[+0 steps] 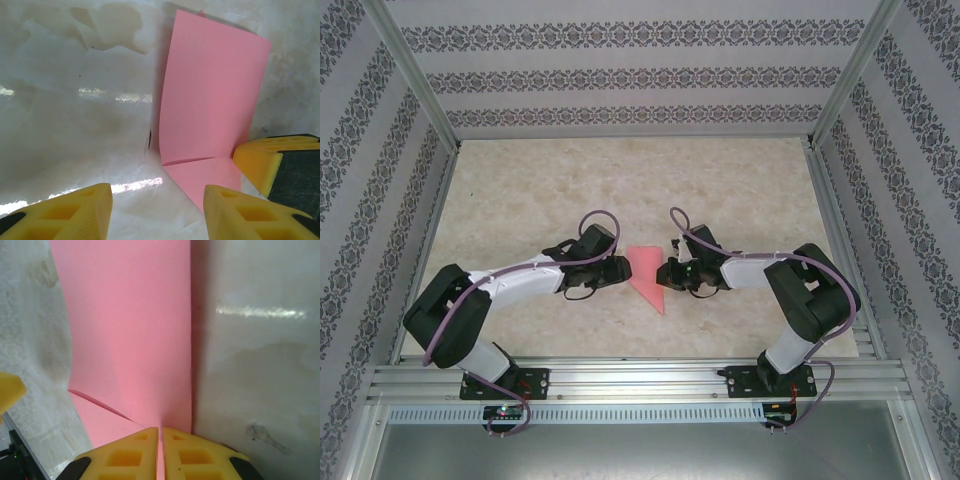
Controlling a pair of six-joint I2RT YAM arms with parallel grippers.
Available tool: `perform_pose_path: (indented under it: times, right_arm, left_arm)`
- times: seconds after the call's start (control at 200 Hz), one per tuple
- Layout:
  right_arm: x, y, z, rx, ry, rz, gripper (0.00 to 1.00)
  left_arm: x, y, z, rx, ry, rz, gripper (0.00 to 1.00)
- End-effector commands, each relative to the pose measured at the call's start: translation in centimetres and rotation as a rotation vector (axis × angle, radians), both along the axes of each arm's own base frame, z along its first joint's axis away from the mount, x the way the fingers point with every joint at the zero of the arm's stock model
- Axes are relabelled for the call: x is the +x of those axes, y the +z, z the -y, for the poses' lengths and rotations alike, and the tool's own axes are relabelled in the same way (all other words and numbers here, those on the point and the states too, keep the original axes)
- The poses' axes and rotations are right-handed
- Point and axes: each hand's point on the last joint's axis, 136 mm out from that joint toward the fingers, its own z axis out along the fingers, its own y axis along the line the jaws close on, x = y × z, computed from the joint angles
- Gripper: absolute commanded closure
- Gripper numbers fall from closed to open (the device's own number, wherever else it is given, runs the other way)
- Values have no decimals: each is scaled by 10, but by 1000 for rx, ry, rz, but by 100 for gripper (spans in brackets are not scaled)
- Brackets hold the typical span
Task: Fold a paper plane with a square sheet of paper (pick it up from the middle)
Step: Fold the wing for the fifth time at the center of the table.
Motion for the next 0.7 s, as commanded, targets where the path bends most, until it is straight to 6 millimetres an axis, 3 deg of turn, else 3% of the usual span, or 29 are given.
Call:
perform_pose_path:
  times: [0.0,0.16,0.395,0.699]
  right_arm:
    - [1,-7,5,11,-20,7,88]
    - [0,-12,7,10,-23,1,87]
    - [0,-15,12,-5,-36,2,87]
    - [-1,-21,18,-27,-47,-10,86]
  left_arm:
    - [7,10,18,-48,-37,32,47]
    - [11,6,32,-66,-42,8,47]
    - [9,-20,37,-67,23,-73,47]
    - [16,-17,54,-161,27,-63,56]
